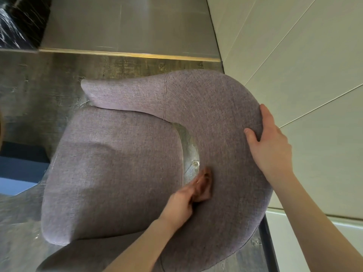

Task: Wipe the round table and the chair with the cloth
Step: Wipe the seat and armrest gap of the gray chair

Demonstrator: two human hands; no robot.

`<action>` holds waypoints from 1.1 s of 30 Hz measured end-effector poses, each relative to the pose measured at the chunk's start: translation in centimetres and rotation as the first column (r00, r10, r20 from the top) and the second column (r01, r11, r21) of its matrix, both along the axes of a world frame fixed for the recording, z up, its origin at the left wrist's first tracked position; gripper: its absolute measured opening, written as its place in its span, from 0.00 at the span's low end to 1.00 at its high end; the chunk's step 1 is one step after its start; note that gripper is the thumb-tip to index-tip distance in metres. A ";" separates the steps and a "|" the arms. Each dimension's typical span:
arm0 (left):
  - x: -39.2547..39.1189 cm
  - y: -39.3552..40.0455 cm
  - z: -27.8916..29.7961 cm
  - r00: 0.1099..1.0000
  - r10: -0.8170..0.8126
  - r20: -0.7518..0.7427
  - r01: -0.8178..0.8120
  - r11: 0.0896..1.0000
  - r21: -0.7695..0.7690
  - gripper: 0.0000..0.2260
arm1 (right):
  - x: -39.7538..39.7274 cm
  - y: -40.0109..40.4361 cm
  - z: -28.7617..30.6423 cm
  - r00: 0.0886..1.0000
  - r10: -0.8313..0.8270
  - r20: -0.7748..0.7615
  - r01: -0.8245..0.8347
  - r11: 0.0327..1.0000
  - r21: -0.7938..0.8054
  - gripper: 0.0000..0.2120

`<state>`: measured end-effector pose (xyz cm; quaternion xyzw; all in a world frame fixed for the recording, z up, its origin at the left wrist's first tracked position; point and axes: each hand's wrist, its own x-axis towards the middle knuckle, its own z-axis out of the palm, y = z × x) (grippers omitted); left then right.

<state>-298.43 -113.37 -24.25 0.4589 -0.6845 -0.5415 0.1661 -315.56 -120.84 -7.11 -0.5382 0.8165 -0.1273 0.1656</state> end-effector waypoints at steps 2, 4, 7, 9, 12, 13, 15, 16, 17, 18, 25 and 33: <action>2.4 0.0 -1.1 0.911 -0.232 0.342 0.157 0.960 0.233 0.23 | 0.1 0.0 0.1 1.000 -0.001 0.009 0.001 1.000 -0.006 0.28; 3.5 -0.6 -0.8 0.738 -0.443 0.510 0.231 0.875 0.426 0.20 | 0.2 0.1 0.2 1.000 -0.012 0.015 0.013 1.000 -0.011 0.28; 2.5 -2.6 0.6 0.861 -0.157 0.484 -0.030 0.933 0.358 0.20 | 0.1 0.2 0.2 1.000 -0.014 0.012 0.014 1.000 -0.018 0.27; 0.4 -4.2 2.4 0.920 0.166 0.356 -0.270 0.925 0.267 0.23 | 0.1 0.2 0.1 1.000 -0.015 0.007 0.015 1.000 -0.013 0.28; -3.2 -6.6 7.0 0.902 0.432 0.009 -0.430 0.897 0.101 0.28 | 0.1 0.2 0.0 1.000 -0.024 -0.014 0.024 1.000 -0.010 0.28; -4.2 -7.0 8.5 0.890 0.446 -0.098 -0.443 0.895 0.047 0.29 | 0.0 0.2 0.0 0.999 -0.028 -0.017 0.028 1.000 -0.013 0.28; -5.4 -6.9 9.9 0.904 0.364 -0.224 -0.389 0.918 -0.080 0.30 | 0.0 0.1 -0.1 0.999 -0.036 -0.016 0.036 0.999 -0.013 0.28; -5.4 -6.2 9.5 0.935 0.279 -0.220 -0.318 0.933 -0.167 0.31 | 0.0 0.1 -0.1 0.999 -0.040 -0.014 0.040 0.999 -0.009 0.28; -5.2 -5.4 8.4 0.967 0.182 -0.177 -0.223 0.944 -0.245 0.31 | 0.0 0.1 0.0 0.999 -0.042 -0.014 0.042 0.999 -0.005 0.28; -4.6 -4.4 6.9 0.986 0.099 -0.134 -0.135 0.946 -0.295 0.32 | 0.0 0.1 0.0 0.999 -0.039 -0.015 0.039 0.999 -0.002 0.28; 2.2 -2.7 0.7 0.793 -0.413 0.449 0.270 0.897 0.349 0.22 | 0.2 0.1 0.0 1.000 -0.022 -0.012 0.022 1.000 0.004 0.27; -3.4 -8.8 8.7 0.886 0.446 -0.130 -0.455 0.889 -0.048 0.27 | 0.3 0.2 0.2 0.999 -0.021 -0.035 0.021 1.000 0.008 0.28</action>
